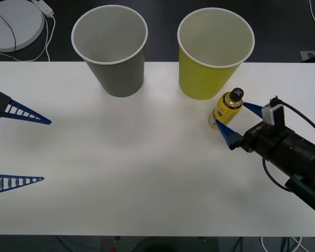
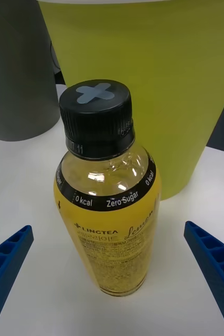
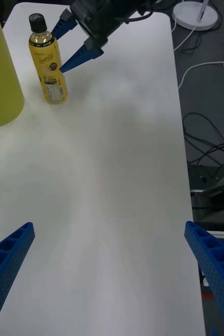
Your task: Put the can into the green bin and the plastic bottle into the gray bin
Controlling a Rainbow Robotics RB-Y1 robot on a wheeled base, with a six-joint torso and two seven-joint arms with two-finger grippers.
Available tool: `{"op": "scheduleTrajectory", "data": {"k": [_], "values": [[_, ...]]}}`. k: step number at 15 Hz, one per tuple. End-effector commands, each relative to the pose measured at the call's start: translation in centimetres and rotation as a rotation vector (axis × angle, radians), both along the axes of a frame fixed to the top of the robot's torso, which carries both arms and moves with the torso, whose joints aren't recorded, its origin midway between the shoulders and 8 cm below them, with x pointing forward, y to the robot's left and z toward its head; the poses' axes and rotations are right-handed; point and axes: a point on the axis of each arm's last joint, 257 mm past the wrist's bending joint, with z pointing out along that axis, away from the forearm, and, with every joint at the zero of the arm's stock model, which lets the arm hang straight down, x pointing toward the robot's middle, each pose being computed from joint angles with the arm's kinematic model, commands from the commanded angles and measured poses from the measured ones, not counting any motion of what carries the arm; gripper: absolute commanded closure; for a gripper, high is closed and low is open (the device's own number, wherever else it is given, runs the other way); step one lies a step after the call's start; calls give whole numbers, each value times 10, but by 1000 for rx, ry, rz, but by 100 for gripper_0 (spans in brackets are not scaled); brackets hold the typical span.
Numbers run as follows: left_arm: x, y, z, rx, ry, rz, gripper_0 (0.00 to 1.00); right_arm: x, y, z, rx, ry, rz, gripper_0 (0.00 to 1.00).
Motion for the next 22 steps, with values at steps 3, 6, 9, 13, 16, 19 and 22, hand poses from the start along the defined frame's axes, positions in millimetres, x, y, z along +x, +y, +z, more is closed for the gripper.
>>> {"op": "scheduleTrajectory", "data": {"k": [3, 6, 9, 13, 16, 19, 22], "values": [[0, 0, 0, 0, 0, 0, 0, 10, 7, 2, -3, -15, 2, 0], [0, 0, 0, 0, 0, 0, 0, 16, 9, 4, -10, -25, 1, 0], [0, 0, 0, 0, 0, 0, 0, 21, 9, 2, -15, -28, -3, 0], [0, 0, 0, 0, 0, 0, 0, 24, 12, 4, -16, -32, 0, 0], [0, 0, 0, 0, 0, 0, 0, 26, 15, 5, -16, -35, 6, 0], [0, 0, 0, 0, 0, 0, 0, 27, 19, 6, -13, -35, 12, 0], [0, 0, 0, 0, 0, 0, 0, 26, 19, 5, -10, -32, 12, 0]]}}
